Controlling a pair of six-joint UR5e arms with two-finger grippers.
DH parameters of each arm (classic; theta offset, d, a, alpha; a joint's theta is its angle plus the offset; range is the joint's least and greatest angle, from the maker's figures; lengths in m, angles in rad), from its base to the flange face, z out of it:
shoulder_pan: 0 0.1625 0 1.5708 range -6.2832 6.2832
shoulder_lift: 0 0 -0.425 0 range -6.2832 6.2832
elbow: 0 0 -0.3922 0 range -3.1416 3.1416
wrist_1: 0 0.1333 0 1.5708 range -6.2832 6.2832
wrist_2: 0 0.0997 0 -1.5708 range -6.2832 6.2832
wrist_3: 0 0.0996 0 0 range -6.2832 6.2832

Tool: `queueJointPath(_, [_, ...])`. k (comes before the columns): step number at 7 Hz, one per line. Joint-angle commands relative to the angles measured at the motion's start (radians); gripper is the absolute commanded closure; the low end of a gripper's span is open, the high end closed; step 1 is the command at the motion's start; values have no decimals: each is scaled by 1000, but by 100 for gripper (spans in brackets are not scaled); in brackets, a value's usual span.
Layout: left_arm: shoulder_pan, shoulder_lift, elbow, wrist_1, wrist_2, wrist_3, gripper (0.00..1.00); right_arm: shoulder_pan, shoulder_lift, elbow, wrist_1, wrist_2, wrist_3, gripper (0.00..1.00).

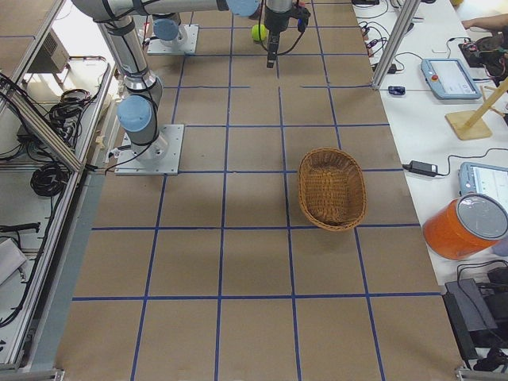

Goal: Put all apples into basket
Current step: 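Lower the left gripper onto the green apple and grasp it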

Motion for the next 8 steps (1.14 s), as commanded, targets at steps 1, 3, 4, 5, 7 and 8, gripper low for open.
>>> queueJointPath(1, [120, -31, -251, 276, -10, 175, 0, 0, 0, 0, 0, -1, 1, 0])
queueJointPath(3, [121, -89, -272, 329, -16, 174, 0, -2, 9, 2, 6, 2, -16, 0])
queueJointPath(4, [119, -115, -272, 371, -32, 174, 0, -3, 15, 2, 14, 2, -14, 0])
queueJointPath(5, [119, -135, -269, 394, -30, 171, 6, -3, 18, 3, 6, -1, -14, 0])
queueJointPath(7, [83, -140, -227, 393, -82, -53, 70, -5, 44, 38, -3, 5, -16, 0])
queueJointPath(8, [7, -141, -155, 366, -81, -222, 70, -5, 46, 40, -5, 2, -16, 0])
